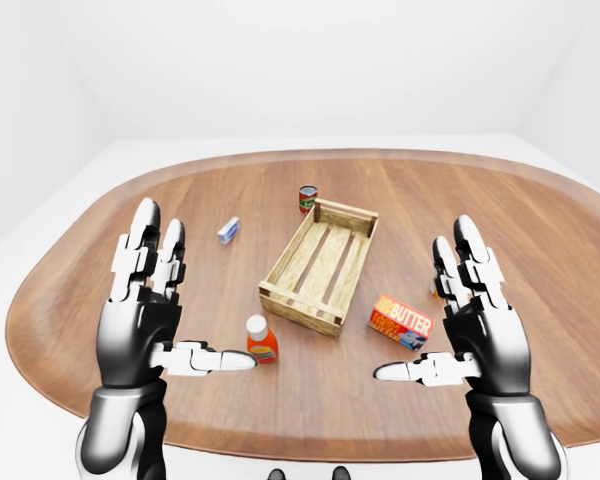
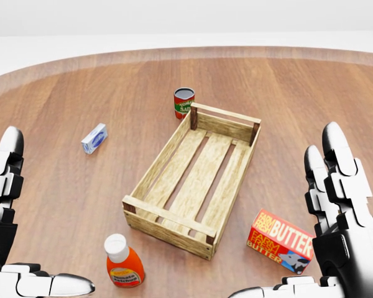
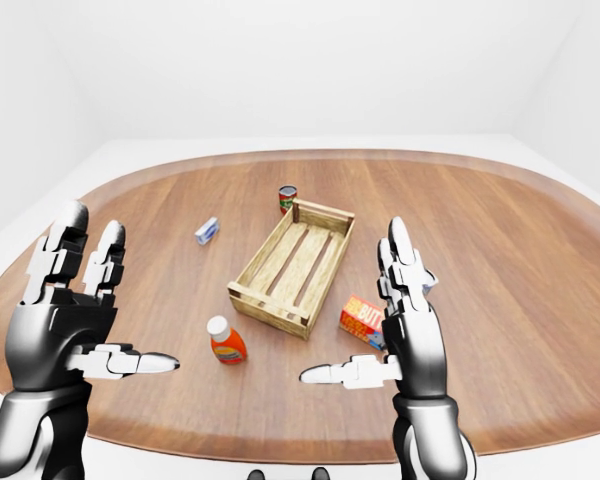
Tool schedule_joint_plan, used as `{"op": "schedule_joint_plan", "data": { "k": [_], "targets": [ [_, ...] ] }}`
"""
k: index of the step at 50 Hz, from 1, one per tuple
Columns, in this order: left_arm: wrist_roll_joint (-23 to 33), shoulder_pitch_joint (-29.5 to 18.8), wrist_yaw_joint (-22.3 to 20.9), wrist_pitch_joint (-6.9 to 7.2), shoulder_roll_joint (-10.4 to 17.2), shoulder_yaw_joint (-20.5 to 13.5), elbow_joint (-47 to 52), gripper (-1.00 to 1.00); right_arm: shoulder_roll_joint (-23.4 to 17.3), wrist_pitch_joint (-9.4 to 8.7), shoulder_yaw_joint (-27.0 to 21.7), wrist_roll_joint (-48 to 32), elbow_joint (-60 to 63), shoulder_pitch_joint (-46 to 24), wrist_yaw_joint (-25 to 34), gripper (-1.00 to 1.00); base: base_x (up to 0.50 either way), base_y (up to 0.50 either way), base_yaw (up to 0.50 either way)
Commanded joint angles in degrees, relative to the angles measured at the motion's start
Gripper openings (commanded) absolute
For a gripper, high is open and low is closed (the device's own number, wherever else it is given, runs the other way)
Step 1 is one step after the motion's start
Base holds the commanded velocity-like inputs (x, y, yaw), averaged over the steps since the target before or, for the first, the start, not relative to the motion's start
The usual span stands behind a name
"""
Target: Pick up the butter and put it in the tray.
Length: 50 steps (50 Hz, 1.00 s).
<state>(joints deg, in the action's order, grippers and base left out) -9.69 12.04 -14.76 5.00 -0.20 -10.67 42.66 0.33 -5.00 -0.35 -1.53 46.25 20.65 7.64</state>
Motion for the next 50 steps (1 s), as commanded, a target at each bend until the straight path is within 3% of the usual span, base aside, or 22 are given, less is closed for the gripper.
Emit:
{"op": "schedule_joint_plan", "data": {
  "k": [1,28,37,50],
  "targets": [
    [-0.1,0.0,-0.1,0.00,0.0,-0.1,0.1,1.00,0.2,0.00,-0.4,0.1,-0.2,0.0,0.3,1.00,0.50,0.00,0.00],
    [-0.4,-0.2,-0.2,0.00,0.0,-0.4,0.2,1.00,0.4,0.00,-0.7,0.0,-1.4,-1.0,-0.7,1.00,0.50,-0.02,0.00],
    [0.0,-1.0,0.3,0.00,0.3,-0.3,-1.3,1.00,0.0,0.00,-0.7,-0.2,-2.3,0.1,0.4,1.00,0.00,0.00,0.00],
    [0.2,-1.4,0.8,0.00,0.4,-0.3,-1.8,1.00,2.4,0.00,-15.4,-5.0,-3.9,1.9,12.8,1.00,0.00,0.00,0.00]
  ]
}}
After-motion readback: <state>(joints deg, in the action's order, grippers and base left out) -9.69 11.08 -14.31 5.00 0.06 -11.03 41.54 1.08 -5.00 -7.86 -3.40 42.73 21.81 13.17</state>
